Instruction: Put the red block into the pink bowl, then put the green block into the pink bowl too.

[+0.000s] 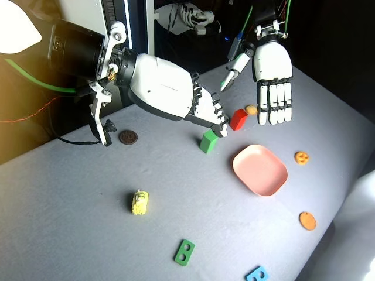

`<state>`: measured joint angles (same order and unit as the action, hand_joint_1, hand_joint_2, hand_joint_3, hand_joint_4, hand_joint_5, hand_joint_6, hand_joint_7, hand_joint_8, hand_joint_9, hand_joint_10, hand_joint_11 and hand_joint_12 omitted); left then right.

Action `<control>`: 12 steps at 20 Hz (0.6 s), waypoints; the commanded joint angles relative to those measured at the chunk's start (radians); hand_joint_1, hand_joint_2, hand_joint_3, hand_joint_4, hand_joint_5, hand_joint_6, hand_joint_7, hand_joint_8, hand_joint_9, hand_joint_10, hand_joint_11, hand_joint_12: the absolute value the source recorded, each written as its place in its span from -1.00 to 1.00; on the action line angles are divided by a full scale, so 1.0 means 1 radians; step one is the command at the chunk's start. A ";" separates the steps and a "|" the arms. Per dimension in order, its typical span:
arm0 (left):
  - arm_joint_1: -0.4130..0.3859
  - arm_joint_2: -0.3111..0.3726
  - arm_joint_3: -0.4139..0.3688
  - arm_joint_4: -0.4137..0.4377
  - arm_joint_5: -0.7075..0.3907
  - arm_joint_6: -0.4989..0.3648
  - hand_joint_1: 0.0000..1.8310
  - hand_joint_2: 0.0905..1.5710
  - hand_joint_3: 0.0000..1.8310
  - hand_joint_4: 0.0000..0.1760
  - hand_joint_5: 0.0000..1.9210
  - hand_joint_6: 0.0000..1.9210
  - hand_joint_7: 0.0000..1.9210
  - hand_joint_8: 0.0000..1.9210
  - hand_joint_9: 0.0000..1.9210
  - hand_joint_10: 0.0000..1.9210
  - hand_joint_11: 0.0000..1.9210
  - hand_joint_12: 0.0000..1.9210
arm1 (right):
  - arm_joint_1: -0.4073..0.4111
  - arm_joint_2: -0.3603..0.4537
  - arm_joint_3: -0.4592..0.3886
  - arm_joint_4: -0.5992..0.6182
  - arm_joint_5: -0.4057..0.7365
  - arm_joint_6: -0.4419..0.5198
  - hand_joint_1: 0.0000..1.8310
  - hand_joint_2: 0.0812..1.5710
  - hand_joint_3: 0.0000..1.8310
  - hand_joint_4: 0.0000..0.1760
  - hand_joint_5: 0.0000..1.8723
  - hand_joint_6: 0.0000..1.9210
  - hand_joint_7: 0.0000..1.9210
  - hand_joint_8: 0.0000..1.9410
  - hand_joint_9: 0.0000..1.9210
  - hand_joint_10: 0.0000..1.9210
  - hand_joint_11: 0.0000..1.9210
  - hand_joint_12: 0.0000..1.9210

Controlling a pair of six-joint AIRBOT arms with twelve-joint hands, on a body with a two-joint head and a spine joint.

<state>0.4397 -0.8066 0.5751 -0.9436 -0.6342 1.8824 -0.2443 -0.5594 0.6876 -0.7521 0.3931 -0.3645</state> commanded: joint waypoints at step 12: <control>0.082 -0.073 0.004 0.031 -0.167 -0.016 -0.49 0.27 -0.99 -1.00 -0.52 -0.96 -0.90 -0.99 -1.00 -1.00 -1.00 -1.00 | 0.007 0.008 0.000 0.030 0.088 -0.012 -0.86 0.44 -1.00 -1.00 -0.75 -1.00 -0.77 -0.99 -0.81 -0.99 -1.00 -0.55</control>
<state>0.5282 -0.8833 0.5797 -0.9600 -0.7307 1.8687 -0.2474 -0.5598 0.6876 -0.7525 0.3923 -0.3756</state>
